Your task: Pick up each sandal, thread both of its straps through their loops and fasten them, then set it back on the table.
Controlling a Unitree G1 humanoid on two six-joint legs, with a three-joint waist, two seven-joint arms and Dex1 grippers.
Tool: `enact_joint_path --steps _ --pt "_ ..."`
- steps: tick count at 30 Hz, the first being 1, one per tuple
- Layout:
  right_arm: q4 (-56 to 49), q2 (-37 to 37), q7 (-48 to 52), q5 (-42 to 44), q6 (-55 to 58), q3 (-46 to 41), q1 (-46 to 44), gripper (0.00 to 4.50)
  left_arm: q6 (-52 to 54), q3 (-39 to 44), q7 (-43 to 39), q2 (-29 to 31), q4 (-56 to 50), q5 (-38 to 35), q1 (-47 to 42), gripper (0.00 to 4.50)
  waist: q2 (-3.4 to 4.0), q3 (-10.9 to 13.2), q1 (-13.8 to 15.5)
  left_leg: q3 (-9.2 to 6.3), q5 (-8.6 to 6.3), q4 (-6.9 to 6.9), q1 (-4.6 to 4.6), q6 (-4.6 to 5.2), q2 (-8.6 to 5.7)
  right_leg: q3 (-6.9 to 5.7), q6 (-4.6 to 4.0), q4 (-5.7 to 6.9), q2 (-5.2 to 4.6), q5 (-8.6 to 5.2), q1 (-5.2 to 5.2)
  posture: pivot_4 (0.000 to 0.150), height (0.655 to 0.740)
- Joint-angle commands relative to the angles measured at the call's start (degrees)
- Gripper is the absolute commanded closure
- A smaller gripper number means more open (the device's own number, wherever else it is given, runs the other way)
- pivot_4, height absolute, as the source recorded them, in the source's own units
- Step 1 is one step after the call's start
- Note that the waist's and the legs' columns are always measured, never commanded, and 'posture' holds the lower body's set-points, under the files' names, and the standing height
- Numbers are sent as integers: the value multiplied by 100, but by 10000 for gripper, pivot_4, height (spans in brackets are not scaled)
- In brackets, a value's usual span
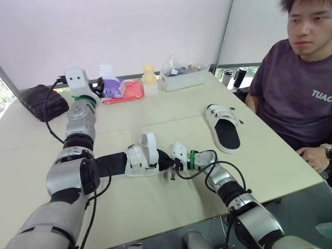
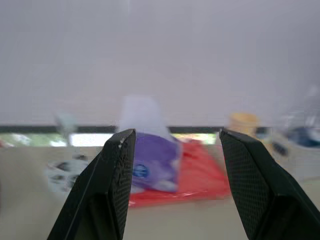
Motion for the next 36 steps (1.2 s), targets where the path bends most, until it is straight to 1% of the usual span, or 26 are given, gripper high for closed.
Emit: enact_joint_path --steps 1,6,8,9,11,12,13,14,15,17,19,23,26,30,32,36 --pt "897 -64 -117 -664 383 412 313 45000 2083 96 -1516 302 -1489 -1291 461 17737 4 1 -22 0 0 0 -1 0 2 0 0 0 2 0 1 1500 7400" --pt "934 -51 -98 -656 369 425 298 45000 4419 545 -2202 849 -2757 -2869 1033 17737 6 3 -11 0 0 2 2 0 20 4 -4 -2 24 1 -2 1500 7400" --pt "949 -44 -85 -664 357 438 296 45000 5247 477 -2592 1098 -3267 -3362 1324 17737 4 2 3 -2 0 4 2 0 24 4 -7 -3 28 3 0 1500 7400" --pt "950 -41 -81 -663 357 439 295 45000 5487 310 -2822 1232 -3620 -3474 1566 17737 6 3 1 -3 0 3 3 -1 25 4 -8 -5 30 4 2 1500 7400" --pt "951 -36 -70 -658 357 437 291 45000 5820 -188 -3401 1633 -4404 -3569 2167 17737 16 7 -11 -2 -5 0 17 -9 25 5 -15 -8 30 0 16 1500 7400" --pt "957 -36 -68 -660 354 436 289 45000 5888 -391 -3644 1830 -4729 -3588 2428 17737 26 11 -7 1 -15 -4 37 -26 28 9 -40 -6 33 -10 31 1500 7400" --pt "963 -37 -65 -665 350 436 287 45000 5930 -528 -3816 2001 -4965 -3605 2623 17737 31 13 2 4 -25 -9 68 -44 31 13 -61 -4 35 -29 59 1500 7400" --pt "958 -43 -58 -667 347 432 294 45000 5905 -649 -3965 2164 -5157 -3579 2787 17737 29 14 5 3 -29 -9 82 -50 36 12 -52 -4 39 -46 75 1500 7400" --pt "954 -48 -50 -669 345 430 301 45000 5882 -761 -4105 2332 -5299 -3535 2916 17737 26 15 8 1 -30 -9 83 -51 41 10 -61 -4 44 -53 76 1500 7400" --pt "954 -53 -46 -675 342 429 312 45000 5452 -1219 -4362 2711 -5576 -3075 3214 17737 26 17 12 -3 -30 -9 81 -52 49 9 -74 -5 53 -61 74 1500 7400" --pt "961 -55 -44 -679 335 429 322 45000 4929 -1654 -4437 2894 -5724 -2584 3412 17737 31 17 18 -4 -31 -10 81 -54 53 12 -82 -5 58 -65 72 1500 7400" --pt "973 -31 -50 -694 325 446 326 45000 4887 -1778 -4395 2639 -5986 -2730 3498 17737 30 17 31 -4 -32 -11 81 -54 55 13 -85 -5 58 -67 73 1500 7400" --pt "987 -8 -80 -692 336 434 293 45000 4821 -1976 -4167 2380 -6231 -2628 3605 17737 28 16 17 -3 -32 -11 79 -54 58 13 -85 -6 60 -67 71 1500 7400" --pt "999 -16 -95 -690 335 418 300 45000 4707 -2273 -4182 2327 -6613 -2491 3863 17737 29 17 11 -2 -32 -18 79 -54 60 18 -85 -6 62 -67 67 1500 7400" --pt "996 -24 -89 -696 329 423 313 45000 4671 -2334 -4131 2270 -6618 -2454 3873 17737 29 17 16 -2 -32 -19 79 -54 60 17 -86 -6 63 -68 65 1500 7400" --pt "975 -26 -77 -692 343 428 319 45000 4636 -2450 -3773 1798 -6405 -2372 3663 17737 25 14 40 -2 -32 -19 81 -53 61 16 -87 -7 64 -69 69 1500 7400"
